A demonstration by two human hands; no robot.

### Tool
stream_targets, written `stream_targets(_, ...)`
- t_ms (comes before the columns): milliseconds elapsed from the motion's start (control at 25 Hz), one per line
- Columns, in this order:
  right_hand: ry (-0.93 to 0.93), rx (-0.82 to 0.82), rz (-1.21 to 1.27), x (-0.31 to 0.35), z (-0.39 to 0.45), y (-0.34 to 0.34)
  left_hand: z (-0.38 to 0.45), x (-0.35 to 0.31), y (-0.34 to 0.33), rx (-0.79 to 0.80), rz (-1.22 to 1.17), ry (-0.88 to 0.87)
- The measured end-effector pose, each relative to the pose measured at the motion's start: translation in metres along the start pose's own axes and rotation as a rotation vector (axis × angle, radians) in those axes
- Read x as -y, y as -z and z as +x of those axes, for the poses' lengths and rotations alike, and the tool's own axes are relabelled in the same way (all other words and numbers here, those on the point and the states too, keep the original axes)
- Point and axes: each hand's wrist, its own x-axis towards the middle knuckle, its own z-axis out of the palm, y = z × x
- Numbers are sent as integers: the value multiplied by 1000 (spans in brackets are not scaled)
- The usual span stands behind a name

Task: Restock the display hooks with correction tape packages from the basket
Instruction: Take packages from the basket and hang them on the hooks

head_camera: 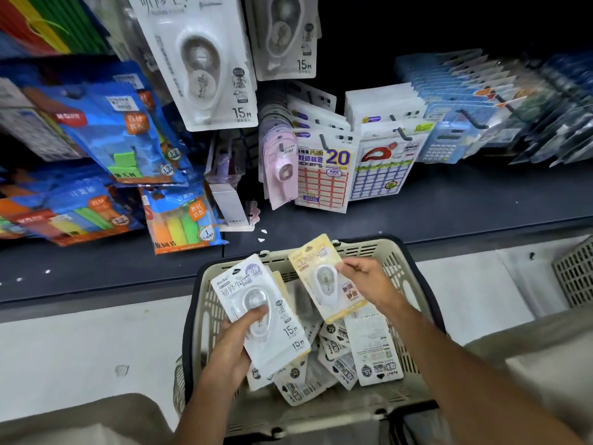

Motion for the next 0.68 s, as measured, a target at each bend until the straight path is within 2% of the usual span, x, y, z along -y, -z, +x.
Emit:
stream_targets(80,-146,142,108,15,-6,-7,-3,-3,-3,45,-20,-6)
stream_targets(160,-178,243,152,22,-11,-25,-7,-4,-1,81,-30,-16)
stream_targets(240,-152,248,210,24,-13,-40,-9,-2,4,85,-42,-2)
stream_targets(440,-43,178,60,23,-11,-54,-6,3,8,102,-8,52)
stream_targets(680,-273,385,243,3,-20,-84,2,-1,-2,126,74,50)
